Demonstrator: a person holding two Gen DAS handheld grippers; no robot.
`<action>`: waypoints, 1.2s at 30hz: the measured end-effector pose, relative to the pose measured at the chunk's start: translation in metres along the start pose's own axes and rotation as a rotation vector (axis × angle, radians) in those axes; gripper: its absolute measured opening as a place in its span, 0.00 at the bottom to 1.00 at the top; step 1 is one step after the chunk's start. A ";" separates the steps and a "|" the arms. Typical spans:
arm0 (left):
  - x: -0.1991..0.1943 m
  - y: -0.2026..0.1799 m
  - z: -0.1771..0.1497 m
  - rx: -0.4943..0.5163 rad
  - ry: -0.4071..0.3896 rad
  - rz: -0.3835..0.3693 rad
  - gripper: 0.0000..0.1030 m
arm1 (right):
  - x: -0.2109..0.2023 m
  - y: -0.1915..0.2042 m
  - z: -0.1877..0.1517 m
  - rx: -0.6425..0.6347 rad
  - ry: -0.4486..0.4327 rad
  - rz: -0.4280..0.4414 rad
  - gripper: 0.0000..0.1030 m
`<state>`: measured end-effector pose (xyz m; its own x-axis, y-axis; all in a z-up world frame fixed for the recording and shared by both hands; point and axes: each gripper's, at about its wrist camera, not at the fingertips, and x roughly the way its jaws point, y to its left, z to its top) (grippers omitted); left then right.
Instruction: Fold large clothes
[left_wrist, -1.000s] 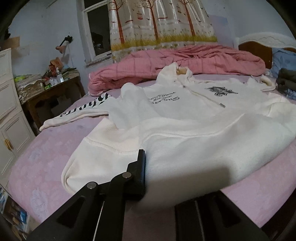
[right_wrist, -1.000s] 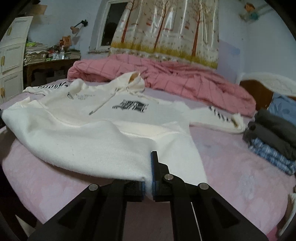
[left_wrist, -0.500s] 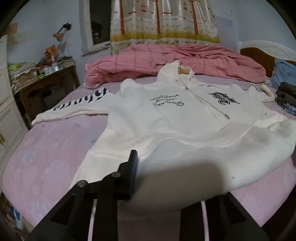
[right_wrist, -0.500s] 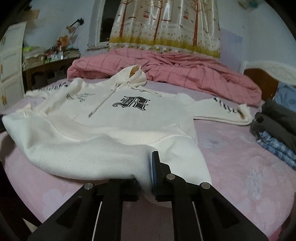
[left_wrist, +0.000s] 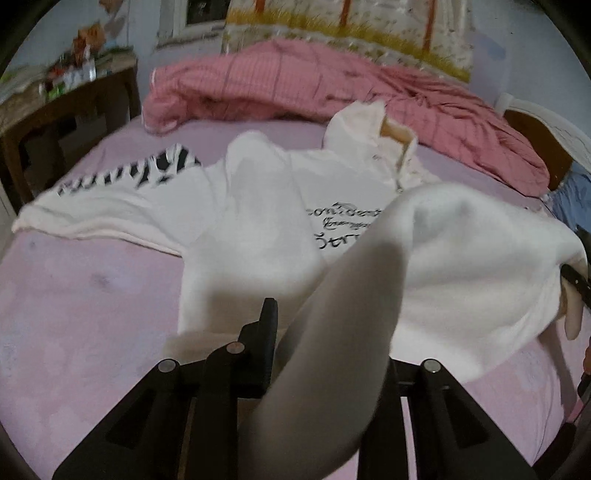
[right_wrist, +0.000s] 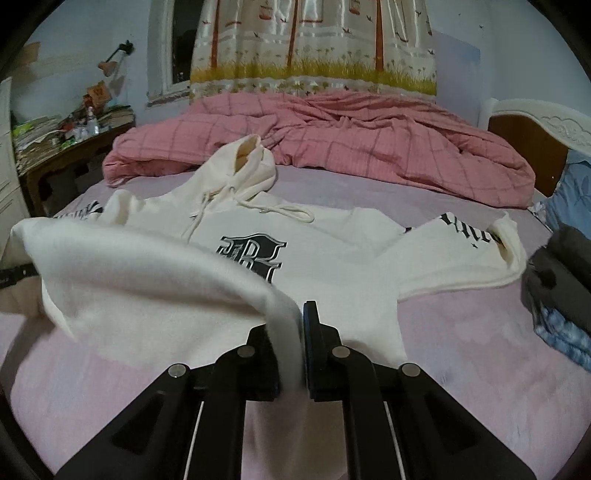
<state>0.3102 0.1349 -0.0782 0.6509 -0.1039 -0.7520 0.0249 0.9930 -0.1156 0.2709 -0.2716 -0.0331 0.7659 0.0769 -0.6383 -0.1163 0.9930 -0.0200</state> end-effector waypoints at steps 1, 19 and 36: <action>0.008 0.002 0.001 -0.003 0.010 0.000 0.24 | 0.010 0.001 0.005 -0.016 0.014 -0.004 0.09; -0.046 0.001 -0.013 0.115 -0.264 0.091 0.98 | 0.022 -0.010 -0.014 -0.129 0.109 -0.019 0.74; 0.010 0.044 0.005 -0.015 -0.191 0.218 0.45 | 0.000 0.033 -0.054 -0.367 0.134 -0.083 0.83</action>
<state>0.3215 0.1781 -0.0881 0.7711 0.1258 -0.6242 -0.1416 0.9896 0.0246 0.2328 -0.2437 -0.0752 0.6960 -0.0390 -0.7170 -0.2938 0.8957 -0.3339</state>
